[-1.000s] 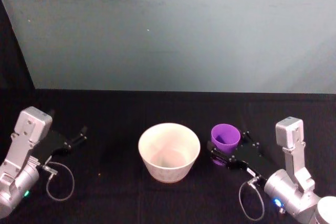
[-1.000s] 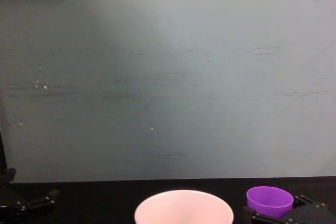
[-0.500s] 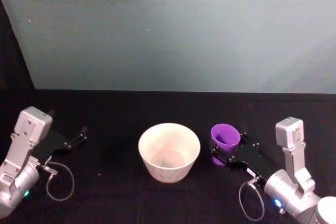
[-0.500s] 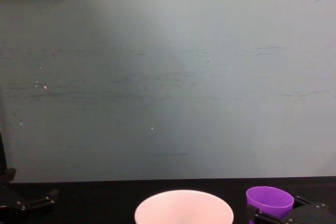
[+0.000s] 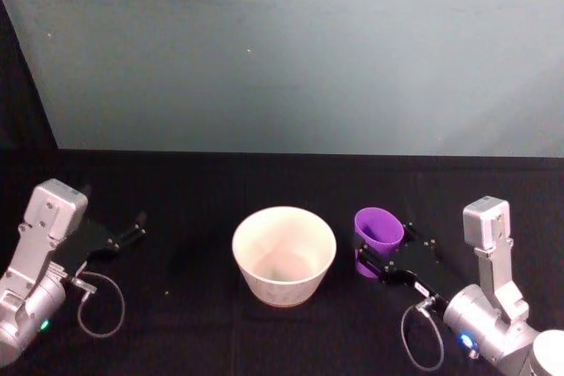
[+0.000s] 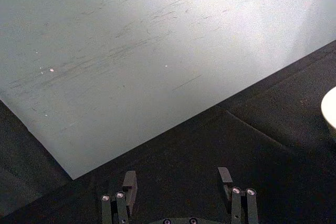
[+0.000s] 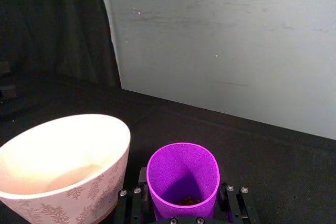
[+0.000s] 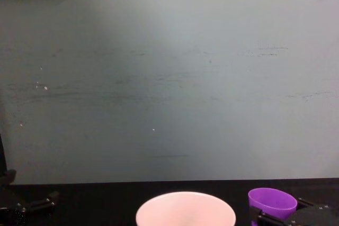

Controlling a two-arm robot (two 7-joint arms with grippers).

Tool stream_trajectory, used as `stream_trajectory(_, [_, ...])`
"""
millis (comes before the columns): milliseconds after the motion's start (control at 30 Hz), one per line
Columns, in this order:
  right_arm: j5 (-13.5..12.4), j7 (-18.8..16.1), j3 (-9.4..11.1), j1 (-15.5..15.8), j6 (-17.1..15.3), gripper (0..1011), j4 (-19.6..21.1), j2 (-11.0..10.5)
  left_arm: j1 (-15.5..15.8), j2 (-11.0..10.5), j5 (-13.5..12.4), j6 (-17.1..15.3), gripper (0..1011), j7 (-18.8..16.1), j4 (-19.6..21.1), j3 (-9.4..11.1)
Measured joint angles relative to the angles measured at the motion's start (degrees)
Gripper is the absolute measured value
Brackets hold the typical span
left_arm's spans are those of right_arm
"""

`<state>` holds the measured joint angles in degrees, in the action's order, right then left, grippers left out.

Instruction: Pick up the cup and pour the mung beans from the cup into the bowl.

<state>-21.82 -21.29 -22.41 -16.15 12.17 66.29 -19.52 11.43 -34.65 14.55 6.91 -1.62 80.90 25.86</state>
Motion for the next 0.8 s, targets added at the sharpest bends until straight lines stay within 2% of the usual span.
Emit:
stream_trajectory(167, [0.17,-0.45,0.76,0.83,-1.15,722,2.44,-0.83,0.0,0.0,0.0,0.0,1000,0.0,0.0,0.0])
stream_trajectory(300, [0.12,-0.88,1.72,1.63,-3.3,722,5.57,-1.73,0.0,0.0,0.0,0.0,1000,0.0,0.0,0.0])
stream_trajectory(433, [0.01,-1.17,2.64,2.43,-6.06,722,9.3,-2.68,0.0,0.0,0.0,0.0,1000,0.0,0.0,0.0])
stream_trajectory(500, [-0.2,-1.29,3.54,3.04,-8.4,722,12.39,-3.46,0.0,0.0,0.0,0.0,1000,0.0,0.0,0.0])
stream_trajectory(800, [-1.87,-2.17,6.05,3.83,-13.57,722,20.1,-5.64,0.0,0.0,0.0,0.0,1000,0.0,0.0,0.0])
